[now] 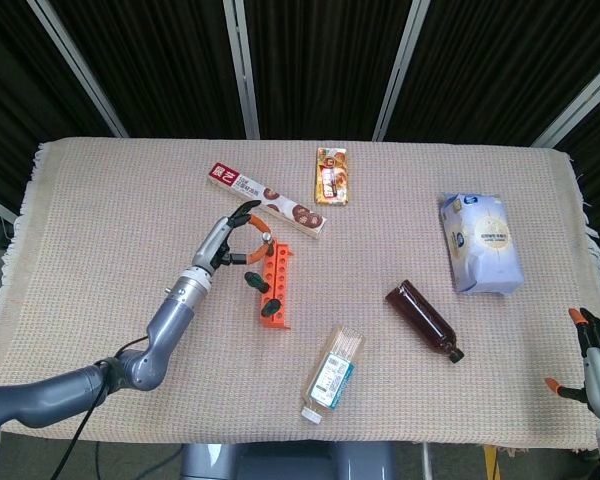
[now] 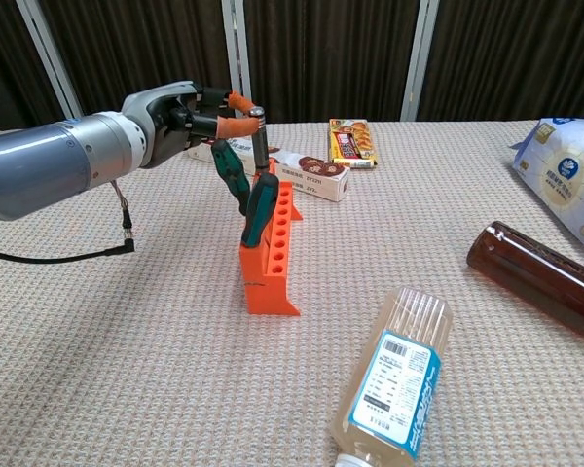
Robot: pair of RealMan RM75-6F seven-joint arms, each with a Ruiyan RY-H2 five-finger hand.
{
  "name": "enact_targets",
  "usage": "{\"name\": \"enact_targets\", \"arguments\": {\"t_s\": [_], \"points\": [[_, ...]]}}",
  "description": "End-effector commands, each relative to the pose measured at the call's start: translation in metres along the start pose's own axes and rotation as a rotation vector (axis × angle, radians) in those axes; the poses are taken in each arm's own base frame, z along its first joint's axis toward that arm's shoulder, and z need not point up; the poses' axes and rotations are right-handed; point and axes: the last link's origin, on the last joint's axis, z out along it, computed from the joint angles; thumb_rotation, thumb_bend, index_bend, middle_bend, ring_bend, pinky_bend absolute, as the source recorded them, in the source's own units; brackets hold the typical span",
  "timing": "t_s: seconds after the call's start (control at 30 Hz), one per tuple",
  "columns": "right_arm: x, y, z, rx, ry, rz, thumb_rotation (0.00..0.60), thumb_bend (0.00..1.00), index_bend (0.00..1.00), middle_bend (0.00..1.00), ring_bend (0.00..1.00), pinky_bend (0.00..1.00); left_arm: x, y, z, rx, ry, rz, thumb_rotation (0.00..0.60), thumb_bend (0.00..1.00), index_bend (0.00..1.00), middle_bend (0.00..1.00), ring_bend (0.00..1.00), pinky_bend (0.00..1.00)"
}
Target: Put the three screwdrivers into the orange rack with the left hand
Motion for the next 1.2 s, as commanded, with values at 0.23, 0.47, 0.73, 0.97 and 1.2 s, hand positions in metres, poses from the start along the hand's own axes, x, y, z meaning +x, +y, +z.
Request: {"name": "enact_targets", "arguments": {"t_s": [0.23, 0.47, 0.73, 0.97, 1.2], "points": [[0.000, 0.000, 0.000, -0.002, -0.002, 0.000, 0.600, 0.00, 0.00, 0.02, 0.00, 0.00, 0.001, 0.001, -0.001, -0.007, 0.002, -0.001, 0.600, 0.50, 0.23, 0.00, 0.00, 0.00], [0.000, -0.001, 0.001, 0.002, 0.000, 0.000, 0.600, 0.00, 0.00, 0.02, 0.00, 0.00, 0.010, 0.010, -0.011, -0.080, 0.037, 0.031, 0.600, 0.50, 0.00, 0.00, 0.00, 0.00], [0.005, -0.005, 0.004, 0.027, 0.016, -0.011, 0.600, 0.00, 0.00, 0.02, 0.00, 0.00, 0.056, 0.008, -0.053, -0.155, 0.183, 0.366, 0.600, 0.49, 0.00, 0.00, 0.00, 0.00], [0.013, -0.018, 0.011, 0.093, 0.048, -0.023, 0.600, 0.00, 0.00, 0.02, 0.00, 0.00, 0.105, -0.017, -0.124, -0.018, 0.349, 0.762, 0.600, 0.49, 0.09, 0.00, 0.00, 0.00], [0.021, -0.035, 0.018, 0.160, 0.119, -0.056, 0.600, 0.00, 0.00, 0.01, 0.00, 0.00, 0.126, -0.039, -0.211, 0.114, 0.432, 0.863, 0.600, 0.49, 0.14, 0.00, 0.00, 0.00]]}}
